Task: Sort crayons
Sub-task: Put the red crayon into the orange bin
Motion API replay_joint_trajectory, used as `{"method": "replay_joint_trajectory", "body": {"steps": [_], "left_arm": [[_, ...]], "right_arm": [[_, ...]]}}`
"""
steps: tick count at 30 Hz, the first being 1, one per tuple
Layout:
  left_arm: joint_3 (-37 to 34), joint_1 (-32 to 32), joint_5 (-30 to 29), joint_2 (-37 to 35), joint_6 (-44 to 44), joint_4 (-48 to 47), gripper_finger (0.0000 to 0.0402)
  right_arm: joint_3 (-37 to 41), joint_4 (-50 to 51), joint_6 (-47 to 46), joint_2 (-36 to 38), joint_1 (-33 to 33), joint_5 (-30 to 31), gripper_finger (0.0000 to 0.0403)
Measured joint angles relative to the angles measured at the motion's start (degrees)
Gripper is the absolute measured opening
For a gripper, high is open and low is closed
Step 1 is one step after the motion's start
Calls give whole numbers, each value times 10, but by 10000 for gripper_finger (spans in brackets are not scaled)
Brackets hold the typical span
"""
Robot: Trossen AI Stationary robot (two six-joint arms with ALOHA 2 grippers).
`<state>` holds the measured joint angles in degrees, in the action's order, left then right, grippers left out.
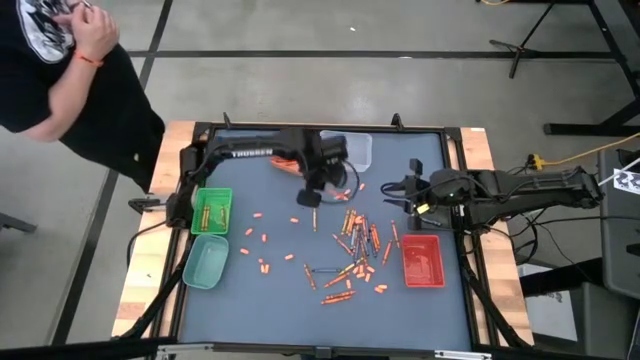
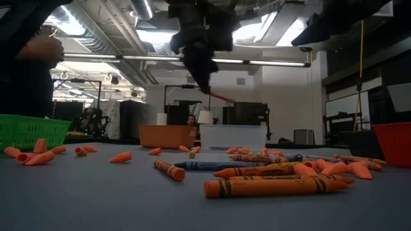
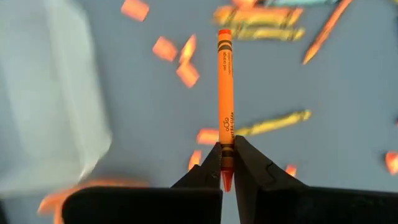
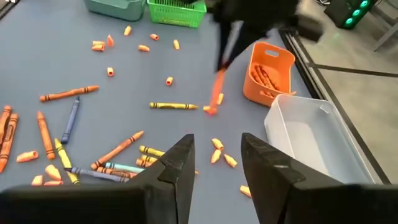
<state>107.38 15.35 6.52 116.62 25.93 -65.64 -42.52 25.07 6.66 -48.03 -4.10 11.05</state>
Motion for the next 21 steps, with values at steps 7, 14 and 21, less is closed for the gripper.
{"method": "replay_joint_trajectory", "body": {"steps": [7,14,21], "left_arm": [[4,118,-21,0,16,-79,0],[-6,218,-21,-1,-3,-86,3],[-47,250,-20,-1,-63,-81,25]], "right_arm": [[0,17,11,0,0,0,129],[0,16,11,-6,0,0,129],[0,16,11,-6,0,0,129]]}}
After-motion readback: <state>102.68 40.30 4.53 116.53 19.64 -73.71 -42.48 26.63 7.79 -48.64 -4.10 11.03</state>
